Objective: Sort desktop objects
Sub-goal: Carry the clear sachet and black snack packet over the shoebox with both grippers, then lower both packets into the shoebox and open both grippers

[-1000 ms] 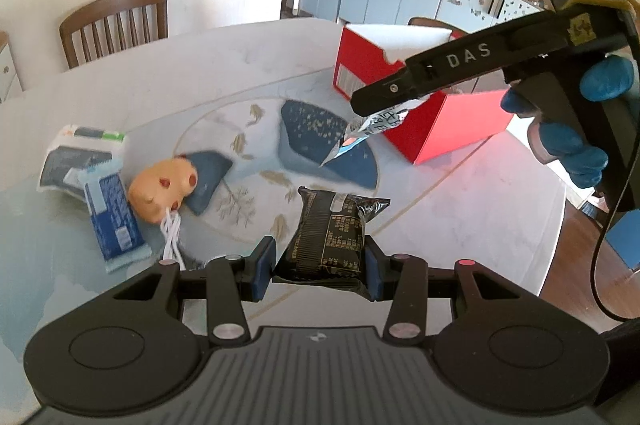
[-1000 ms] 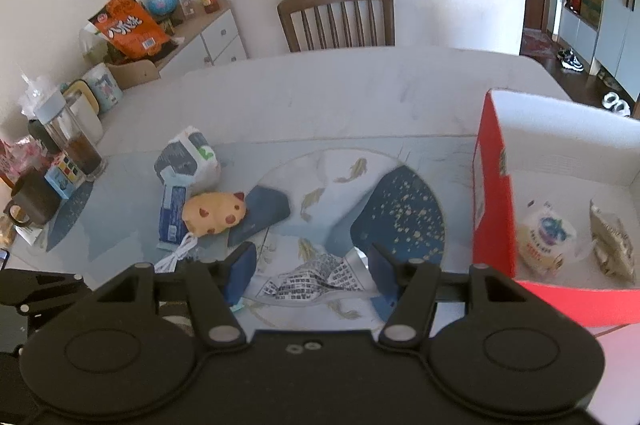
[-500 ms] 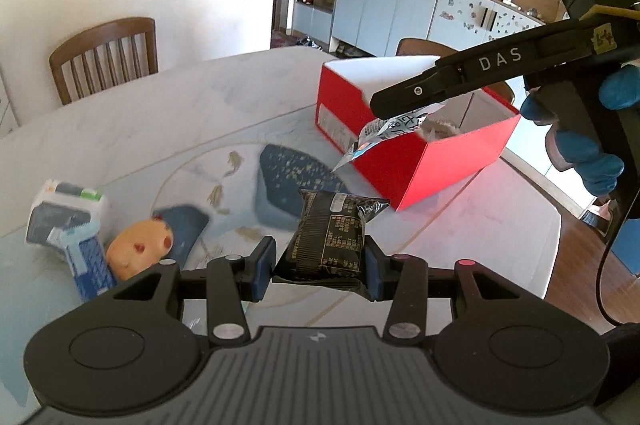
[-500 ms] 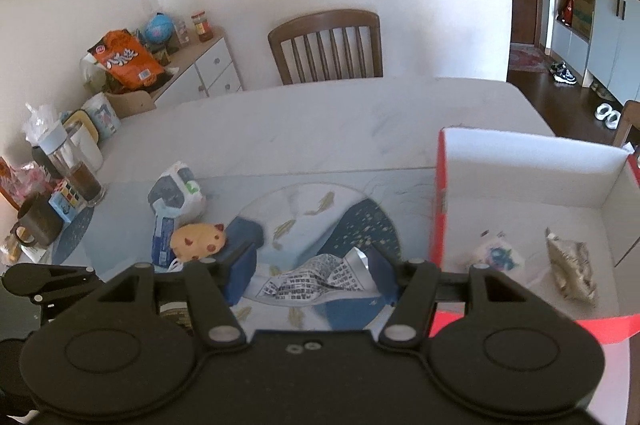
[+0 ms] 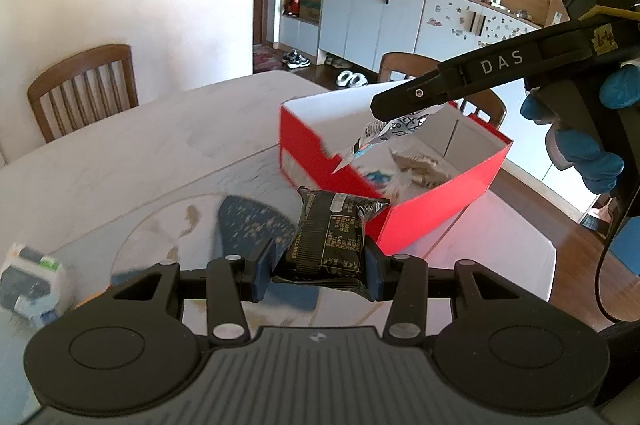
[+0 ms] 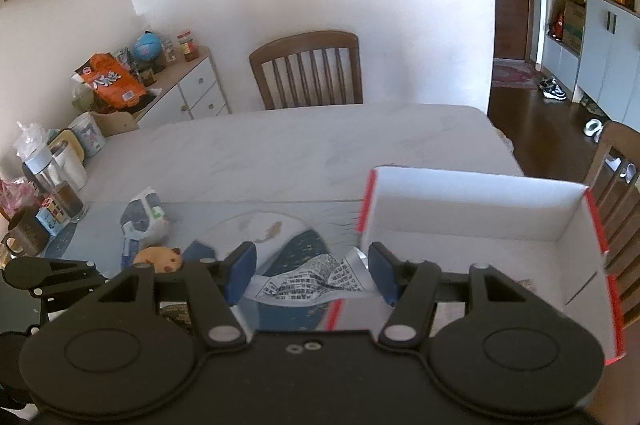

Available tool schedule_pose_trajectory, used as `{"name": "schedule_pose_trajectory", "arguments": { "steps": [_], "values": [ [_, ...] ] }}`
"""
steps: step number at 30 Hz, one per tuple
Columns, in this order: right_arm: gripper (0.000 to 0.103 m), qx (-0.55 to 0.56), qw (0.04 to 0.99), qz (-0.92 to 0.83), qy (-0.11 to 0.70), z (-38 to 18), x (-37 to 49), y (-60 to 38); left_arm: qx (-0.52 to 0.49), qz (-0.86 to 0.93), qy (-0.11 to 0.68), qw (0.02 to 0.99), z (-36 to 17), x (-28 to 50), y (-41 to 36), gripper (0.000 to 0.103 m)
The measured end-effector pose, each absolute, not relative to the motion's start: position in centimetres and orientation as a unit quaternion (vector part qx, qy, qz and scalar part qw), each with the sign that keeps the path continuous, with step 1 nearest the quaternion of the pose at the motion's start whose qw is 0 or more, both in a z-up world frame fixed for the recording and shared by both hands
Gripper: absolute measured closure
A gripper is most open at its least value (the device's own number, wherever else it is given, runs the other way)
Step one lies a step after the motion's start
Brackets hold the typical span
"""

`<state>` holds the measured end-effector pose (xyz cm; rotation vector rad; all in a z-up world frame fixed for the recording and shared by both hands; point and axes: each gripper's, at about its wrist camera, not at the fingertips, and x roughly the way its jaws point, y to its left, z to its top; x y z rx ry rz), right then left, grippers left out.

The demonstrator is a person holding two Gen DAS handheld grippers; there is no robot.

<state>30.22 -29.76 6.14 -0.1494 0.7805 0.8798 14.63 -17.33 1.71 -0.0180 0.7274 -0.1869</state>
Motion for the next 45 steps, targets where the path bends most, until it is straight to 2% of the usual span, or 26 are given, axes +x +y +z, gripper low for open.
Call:
{"name": "schedule_pose_trajectory", "arguments": {
  "steps": [26, 45],
  "values": [
    [0.041, -0.051, 0.849, 0.368, 0.375, 4.8, 38.7, -39.4, 0.03, -0.122, 0.379, 0.917, 1.0, 25.2, -27.3, 0.059],
    [0.041, -0.065, 0.852, 0.328, 0.404, 1.6, 43.8, -38.8, 0.095, -0.126, 0.426, 0.891, -1.6, 31.7, -30.2, 0.059]
  ]
}}
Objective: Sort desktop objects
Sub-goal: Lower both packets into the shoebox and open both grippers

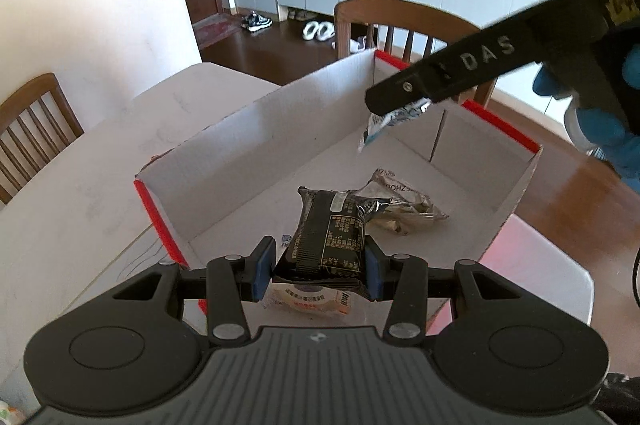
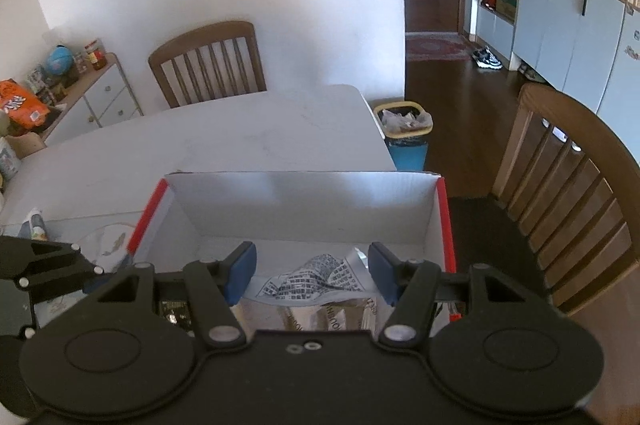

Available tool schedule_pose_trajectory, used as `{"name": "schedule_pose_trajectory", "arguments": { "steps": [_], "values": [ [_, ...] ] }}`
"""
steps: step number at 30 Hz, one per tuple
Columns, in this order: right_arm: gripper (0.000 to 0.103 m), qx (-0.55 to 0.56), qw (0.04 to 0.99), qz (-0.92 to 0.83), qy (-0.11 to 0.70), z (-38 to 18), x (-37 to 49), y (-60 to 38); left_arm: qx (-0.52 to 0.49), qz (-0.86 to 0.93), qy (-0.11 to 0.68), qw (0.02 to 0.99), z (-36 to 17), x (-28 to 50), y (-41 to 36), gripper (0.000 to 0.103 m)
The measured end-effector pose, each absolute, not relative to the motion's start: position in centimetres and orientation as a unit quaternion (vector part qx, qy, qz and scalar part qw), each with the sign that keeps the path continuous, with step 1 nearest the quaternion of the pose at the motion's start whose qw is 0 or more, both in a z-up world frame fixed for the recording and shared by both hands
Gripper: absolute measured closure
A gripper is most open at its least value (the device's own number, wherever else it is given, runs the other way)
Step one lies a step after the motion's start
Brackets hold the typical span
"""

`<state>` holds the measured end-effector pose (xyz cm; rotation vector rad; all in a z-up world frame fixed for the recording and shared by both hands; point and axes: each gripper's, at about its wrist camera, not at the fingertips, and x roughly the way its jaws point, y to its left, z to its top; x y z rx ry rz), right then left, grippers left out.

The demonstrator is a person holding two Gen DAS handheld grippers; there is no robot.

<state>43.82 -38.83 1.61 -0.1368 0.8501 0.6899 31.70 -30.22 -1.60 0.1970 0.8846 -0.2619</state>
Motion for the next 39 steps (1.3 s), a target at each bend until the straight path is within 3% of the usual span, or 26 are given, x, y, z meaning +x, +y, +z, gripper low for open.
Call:
{"name": "schedule_pose_trajectory", "arguments": {
  "steps": [23, 39],
  "values": [
    [0.041, -0.048, 0.842, 0.286, 0.456, -3.4, 48.1, -36.9, 0.168, -0.128, 0.504, 0.837, -4.6, 38.5, -32.0, 0.059],
    [0.041, -0.041, 0.821, 0.277, 0.497, -6.0, 48.6, -36.4, 0.166, -0.128, 0.551, 0.808, -6.3, 40.5, -31.5, 0.059]
  ]
}}
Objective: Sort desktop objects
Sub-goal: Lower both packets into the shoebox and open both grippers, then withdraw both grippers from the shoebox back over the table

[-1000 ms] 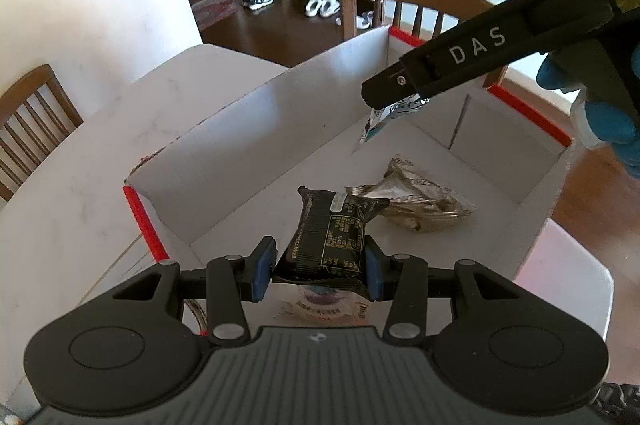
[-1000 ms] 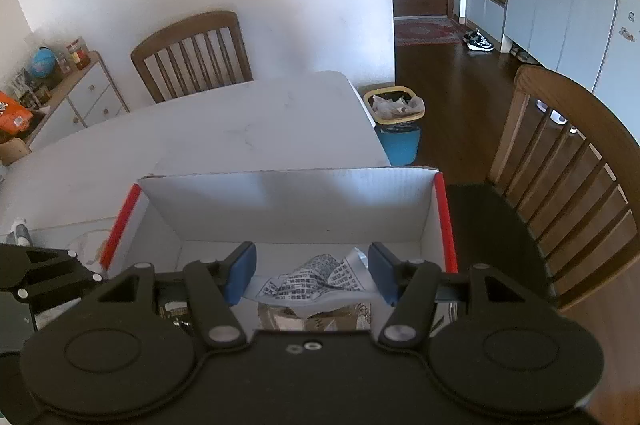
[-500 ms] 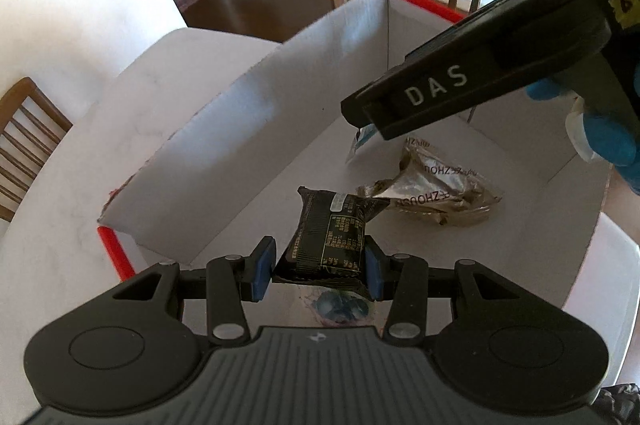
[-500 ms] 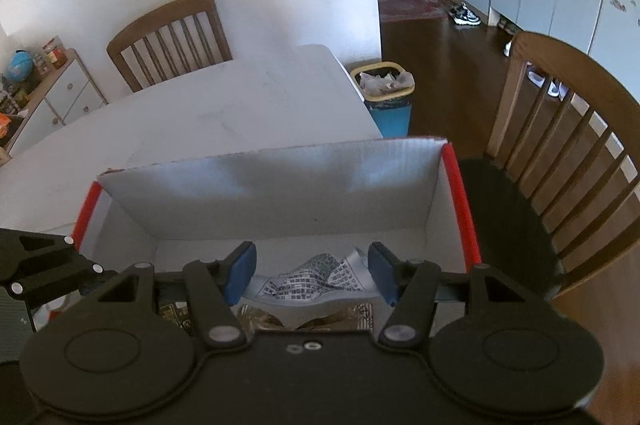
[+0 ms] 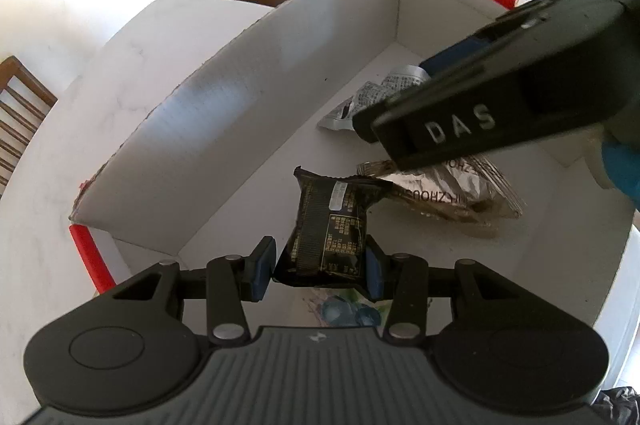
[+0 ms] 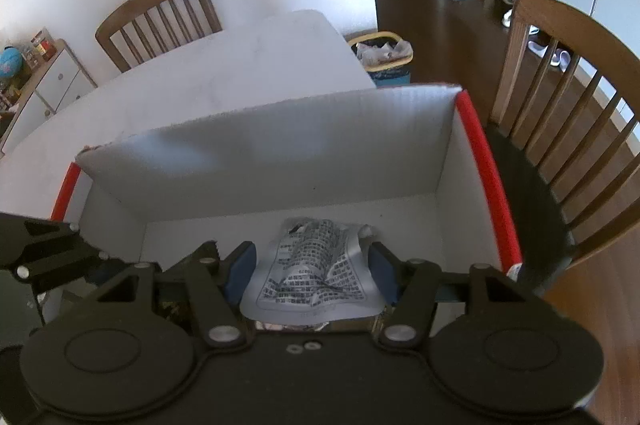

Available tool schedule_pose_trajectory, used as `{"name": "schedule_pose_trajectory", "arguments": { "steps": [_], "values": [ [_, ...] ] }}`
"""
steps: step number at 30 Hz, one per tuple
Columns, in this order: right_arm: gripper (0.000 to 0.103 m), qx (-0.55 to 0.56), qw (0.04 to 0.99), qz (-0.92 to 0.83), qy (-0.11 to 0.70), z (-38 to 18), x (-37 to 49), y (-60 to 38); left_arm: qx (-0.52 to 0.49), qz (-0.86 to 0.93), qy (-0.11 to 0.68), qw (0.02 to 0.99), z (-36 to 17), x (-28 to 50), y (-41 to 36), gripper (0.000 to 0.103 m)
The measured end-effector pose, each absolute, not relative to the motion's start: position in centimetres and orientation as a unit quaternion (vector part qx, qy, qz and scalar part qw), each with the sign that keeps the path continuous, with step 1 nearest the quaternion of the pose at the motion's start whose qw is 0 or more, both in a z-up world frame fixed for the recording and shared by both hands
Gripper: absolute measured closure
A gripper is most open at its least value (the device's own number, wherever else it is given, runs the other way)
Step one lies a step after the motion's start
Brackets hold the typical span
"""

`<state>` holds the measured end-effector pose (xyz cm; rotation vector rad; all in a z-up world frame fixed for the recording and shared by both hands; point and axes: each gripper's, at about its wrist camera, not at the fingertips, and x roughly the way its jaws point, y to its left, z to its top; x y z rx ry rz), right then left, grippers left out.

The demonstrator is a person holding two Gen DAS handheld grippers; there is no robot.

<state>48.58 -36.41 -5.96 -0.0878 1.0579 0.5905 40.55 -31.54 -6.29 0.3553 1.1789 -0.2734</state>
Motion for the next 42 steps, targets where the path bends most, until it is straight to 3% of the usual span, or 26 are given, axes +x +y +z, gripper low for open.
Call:
{"name": "schedule_pose_trajectory", "arguments": {
  "steps": [8, 10, 11, 12, 16, 42],
  "values": [
    [0.038, -0.034, 0.812, 0.273, 0.514, -6.1, 48.5, -36.6, 0.151, -0.107, 0.565, 0.804, -6.4, 41.5, -30.9, 0.056],
    [0.035, -0.03, 0.813, 0.276, 0.511, -5.8, 48.3, -36.8, 0.147, -0.101, 0.568, 0.804, -6.4, 41.6, -30.6, 0.051],
    [0.031, -0.027, 0.814, 0.277, 0.51, -5.5, 48.4, -37.0, 0.147, -0.095, 0.567, 0.805, -6.4, 41.5, -30.5, 0.042],
    [0.027, -0.024, 0.813, 0.281, 0.509, -5.3, 48.3, -37.1, 0.147, -0.09, 0.566, 0.806, -6.4, 41.5, -30.4, 0.039],
    [0.023, -0.019, 0.818, 0.286, 0.498, -4.4, 47.7, -37.4, 0.139, -0.095, 0.55, 0.818, -5.5, 40.9, -30.3, 0.031],
    [0.023, -0.022, 0.834, 0.318, 0.45, 2.1, 41.8, -37.9, 0.061, -0.1, 0.463, 0.879, -0.1, 34.2, -28.2, 0.03]
  ]
}}
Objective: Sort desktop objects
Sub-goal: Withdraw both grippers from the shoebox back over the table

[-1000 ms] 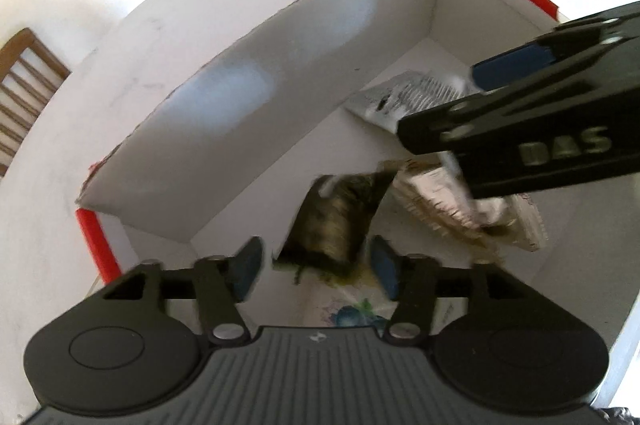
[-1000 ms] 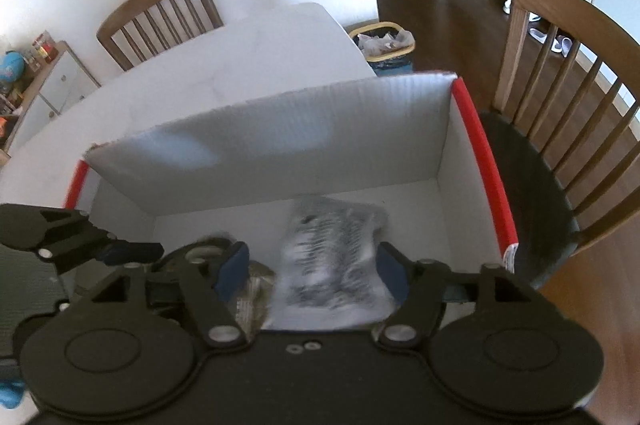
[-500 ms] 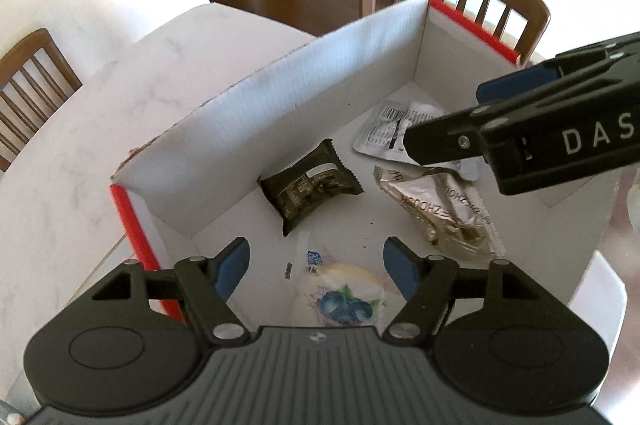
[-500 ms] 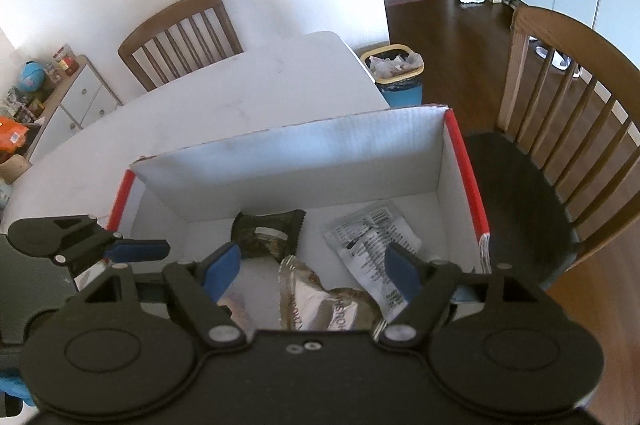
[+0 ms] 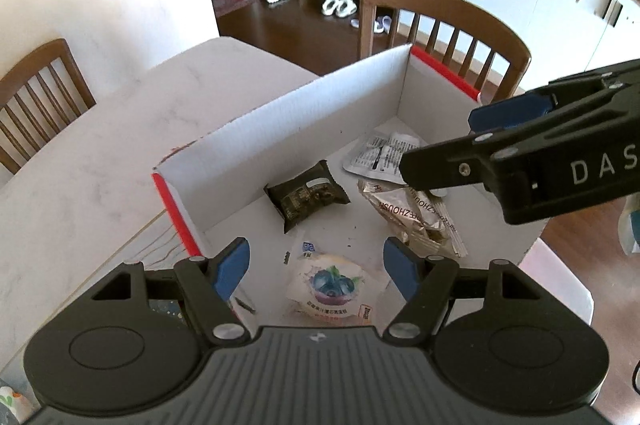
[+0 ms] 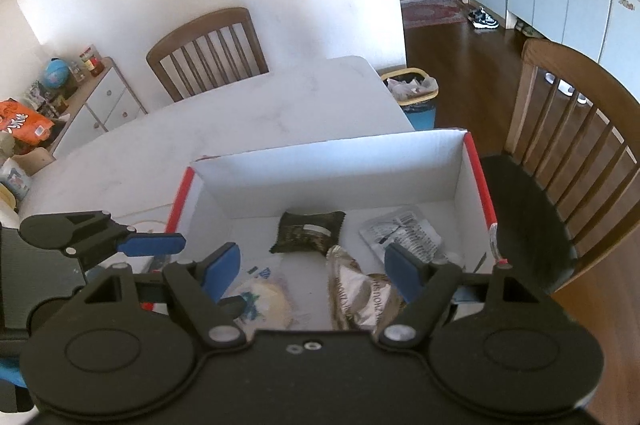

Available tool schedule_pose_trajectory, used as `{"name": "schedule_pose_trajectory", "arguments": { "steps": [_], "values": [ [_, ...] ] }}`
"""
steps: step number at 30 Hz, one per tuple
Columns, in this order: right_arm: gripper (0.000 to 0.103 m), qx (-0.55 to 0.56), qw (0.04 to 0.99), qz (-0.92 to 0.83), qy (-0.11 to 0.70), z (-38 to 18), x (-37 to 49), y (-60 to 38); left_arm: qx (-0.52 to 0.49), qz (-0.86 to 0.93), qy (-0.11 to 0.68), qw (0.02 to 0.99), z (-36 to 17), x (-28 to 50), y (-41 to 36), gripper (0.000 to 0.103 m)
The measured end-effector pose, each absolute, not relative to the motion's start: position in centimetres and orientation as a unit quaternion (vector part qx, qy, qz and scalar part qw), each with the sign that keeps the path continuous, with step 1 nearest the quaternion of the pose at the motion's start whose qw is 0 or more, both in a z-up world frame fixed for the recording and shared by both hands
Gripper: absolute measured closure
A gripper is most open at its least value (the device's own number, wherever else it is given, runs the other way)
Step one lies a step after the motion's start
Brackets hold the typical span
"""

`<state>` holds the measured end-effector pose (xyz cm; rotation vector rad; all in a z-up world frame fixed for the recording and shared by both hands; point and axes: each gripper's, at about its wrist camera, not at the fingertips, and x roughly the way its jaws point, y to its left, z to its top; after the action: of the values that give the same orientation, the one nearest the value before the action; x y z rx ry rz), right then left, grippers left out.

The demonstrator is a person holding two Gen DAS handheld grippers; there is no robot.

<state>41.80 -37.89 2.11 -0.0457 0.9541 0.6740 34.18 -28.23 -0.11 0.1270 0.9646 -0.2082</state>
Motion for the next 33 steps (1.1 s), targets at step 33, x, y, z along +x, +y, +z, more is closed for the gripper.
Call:
{"name": "schedule_pose_trajectory", "arguments": {
  "steps": [33],
  "values": [
    [0.023, -0.051, 0.857, 0.355, 0.37, 5.0, 27.9, -31.1, 0.025, -0.076, 0.375, 0.924, 4.8, 17.0, -17.7, 0.03]
  ]
}}
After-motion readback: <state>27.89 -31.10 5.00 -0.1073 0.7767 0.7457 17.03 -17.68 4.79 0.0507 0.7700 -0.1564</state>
